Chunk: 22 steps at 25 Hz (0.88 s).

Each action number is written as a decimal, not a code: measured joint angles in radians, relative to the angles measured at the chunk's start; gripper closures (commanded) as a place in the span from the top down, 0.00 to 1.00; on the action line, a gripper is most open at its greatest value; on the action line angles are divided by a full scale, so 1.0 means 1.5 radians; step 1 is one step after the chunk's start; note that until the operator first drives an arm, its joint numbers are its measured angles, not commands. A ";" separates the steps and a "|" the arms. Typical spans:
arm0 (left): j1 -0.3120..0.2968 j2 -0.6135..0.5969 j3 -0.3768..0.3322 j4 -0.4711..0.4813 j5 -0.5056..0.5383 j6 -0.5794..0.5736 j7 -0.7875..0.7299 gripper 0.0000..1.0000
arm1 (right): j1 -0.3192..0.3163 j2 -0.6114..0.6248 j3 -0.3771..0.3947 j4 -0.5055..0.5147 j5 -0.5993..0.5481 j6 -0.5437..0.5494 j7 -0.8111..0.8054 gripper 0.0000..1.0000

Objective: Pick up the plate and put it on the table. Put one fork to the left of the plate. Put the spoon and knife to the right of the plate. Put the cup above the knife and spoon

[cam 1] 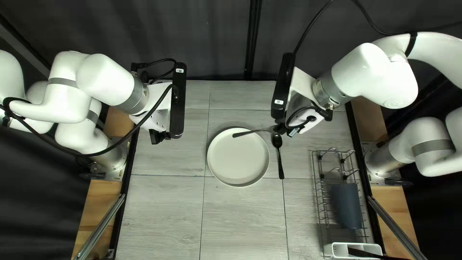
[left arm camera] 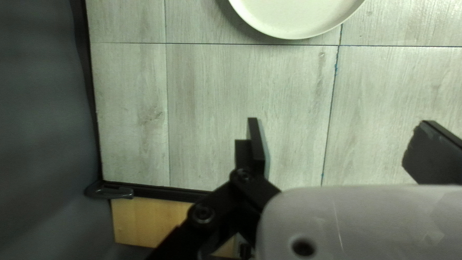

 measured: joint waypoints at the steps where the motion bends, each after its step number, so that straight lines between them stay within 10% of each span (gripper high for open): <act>1: 0.002 -0.006 0.000 -0.009 -0.002 -0.011 -0.009 1.00 | 0.000 0.000 0.000 0.000 0.000 -0.001 0.000 0.00; 10: 0.026 -0.063 -0.001 -0.103 -0.008 -0.195 -0.081 1.00 | 0.000 0.000 0.000 0.000 0.000 -0.002 0.000 0.00; 22: 0.037 0.123 -0.002 -0.074 0.013 -0.415 -0.084 1.00 | 0.000 0.000 0.000 0.000 0.000 -0.002 0.000 0.00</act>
